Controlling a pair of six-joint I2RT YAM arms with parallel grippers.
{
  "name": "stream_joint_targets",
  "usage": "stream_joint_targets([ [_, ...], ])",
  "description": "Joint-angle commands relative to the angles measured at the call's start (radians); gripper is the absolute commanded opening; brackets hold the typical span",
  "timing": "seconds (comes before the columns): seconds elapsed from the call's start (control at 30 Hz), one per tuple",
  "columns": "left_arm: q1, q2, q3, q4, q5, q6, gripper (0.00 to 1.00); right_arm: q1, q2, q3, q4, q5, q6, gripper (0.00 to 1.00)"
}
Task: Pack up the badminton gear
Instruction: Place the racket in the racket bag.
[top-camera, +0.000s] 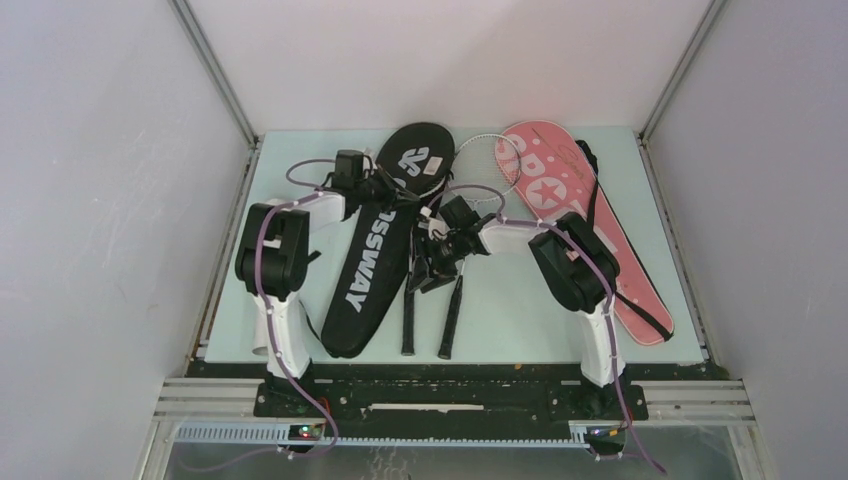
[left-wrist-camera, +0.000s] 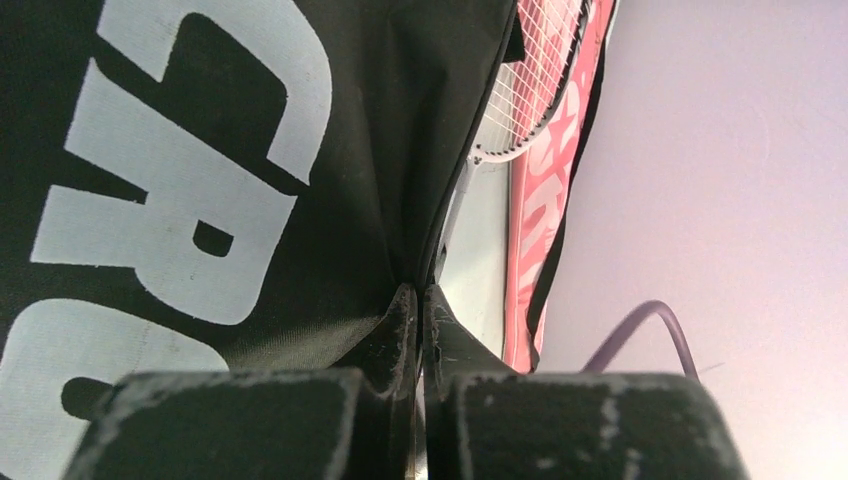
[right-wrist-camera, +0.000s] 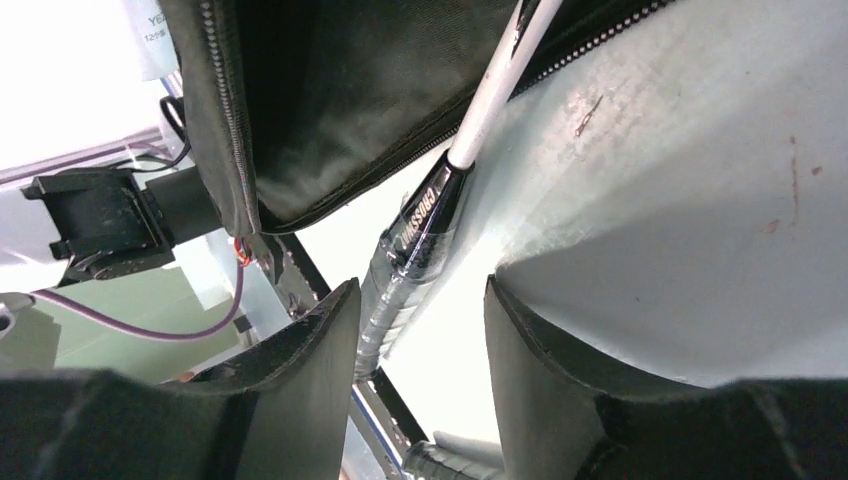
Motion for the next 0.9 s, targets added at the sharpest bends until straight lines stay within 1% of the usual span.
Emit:
stream_joint_targets([
  [0.0, 0.015, -0.082, -0.041, 0.041, -0.052, -0.026, 0.0, 0.054, -0.044, -0.025, 0.018, 0.181, 0.031, 0.56],
  [0.1, 0.015, -0.091, -0.064, 0.044, -0.063, -0.051, 0.0, 0.089, -0.044, -0.025, 0.011, 0.262, 0.055, 0.54],
  [0.27, 0.014, -0.111, -0.087, 0.052, -0.075, -0.056, 0.0, 0.123, -0.014, 0.003, -0.012, 0.318, 0.068, 0.51],
  [0.33, 0.014, -0.113, -0.097, 0.071, -0.068, -0.074, 0.0, 0.131, 0.01, 0.03, -0.035, 0.348, 0.065, 0.48],
  [0.43, 0.015, -0.119, -0.109, 0.097, -0.045, -0.084, 0.0, 0.121, 0.061, 0.088, -0.07, 0.373, 0.07, 0.39],
  [0.5, 0.018, -0.127, -0.113, 0.101, -0.028, -0.058, 0.02, 0.1, 0.094, 0.133, -0.092, 0.367, 0.073, 0.28],
  [0.57, 0.024, -0.133, -0.106, 0.08, -0.006, 0.01, 0.09, 0.078, 0.119, 0.17, -0.105, 0.35, 0.072, 0.12],
  [0.63, 0.029, -0.143, -0.095, 0.045, 0.014, 0.102, 0.23, 0.058, 0.136, 0.194, -0.104, 0.328, 0.071, 0.01],
  [0.67, 0.031, -0.152, -0.091, 0.016, 0.02, 0.152, 0.29, 0.049, 0.142, 0.201, -0.106, 0.319, 0.072, 0.0],
  [0.8, 0.039, -0.191, -0.086, -0.101, 0.036, 0.344, 0.54, 0.031, 0.162, 0.205, -0.097, 0.292, 0.077, 0.0],
  [0.87, 0.05, -0.206, -0.077, -0.181, 0.037, 0.437, 0.61, 0.029, 0.172, 0.203, -0.095, 0.286, 0.082, 0.0],
])
